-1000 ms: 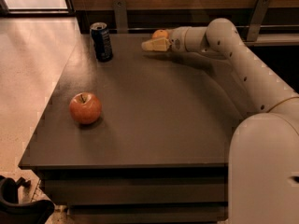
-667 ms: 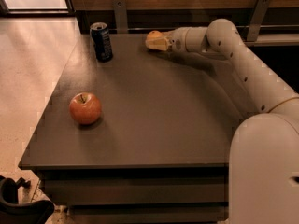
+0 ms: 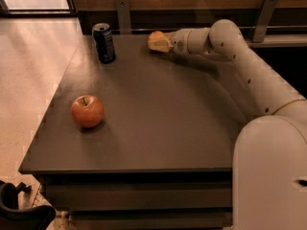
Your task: Move orange near apple
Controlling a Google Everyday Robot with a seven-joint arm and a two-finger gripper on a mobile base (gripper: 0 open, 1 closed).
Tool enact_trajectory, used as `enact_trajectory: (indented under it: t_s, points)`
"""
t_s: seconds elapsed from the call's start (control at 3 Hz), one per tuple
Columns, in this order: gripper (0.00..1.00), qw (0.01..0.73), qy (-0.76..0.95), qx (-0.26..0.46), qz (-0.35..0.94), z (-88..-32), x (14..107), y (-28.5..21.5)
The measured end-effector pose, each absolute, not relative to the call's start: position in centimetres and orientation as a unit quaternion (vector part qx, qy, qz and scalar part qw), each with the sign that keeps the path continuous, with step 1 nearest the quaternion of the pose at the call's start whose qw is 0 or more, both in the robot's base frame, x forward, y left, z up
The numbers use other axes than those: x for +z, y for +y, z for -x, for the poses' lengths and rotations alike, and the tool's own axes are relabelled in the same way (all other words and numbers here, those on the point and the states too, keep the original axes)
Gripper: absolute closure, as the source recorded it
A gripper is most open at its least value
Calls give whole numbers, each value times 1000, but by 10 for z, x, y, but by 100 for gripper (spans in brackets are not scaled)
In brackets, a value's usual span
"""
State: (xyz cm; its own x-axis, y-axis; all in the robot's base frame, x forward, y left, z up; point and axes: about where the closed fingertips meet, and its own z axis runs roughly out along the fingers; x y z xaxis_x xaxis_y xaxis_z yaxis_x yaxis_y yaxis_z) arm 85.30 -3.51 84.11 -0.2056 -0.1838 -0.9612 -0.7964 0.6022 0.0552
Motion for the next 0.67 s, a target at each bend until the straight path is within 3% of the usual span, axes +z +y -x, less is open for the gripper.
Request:
enact_trajectory:
  t_s: [0.67]
  points:
    - [100,536,719,291,332,-837,859,-46]
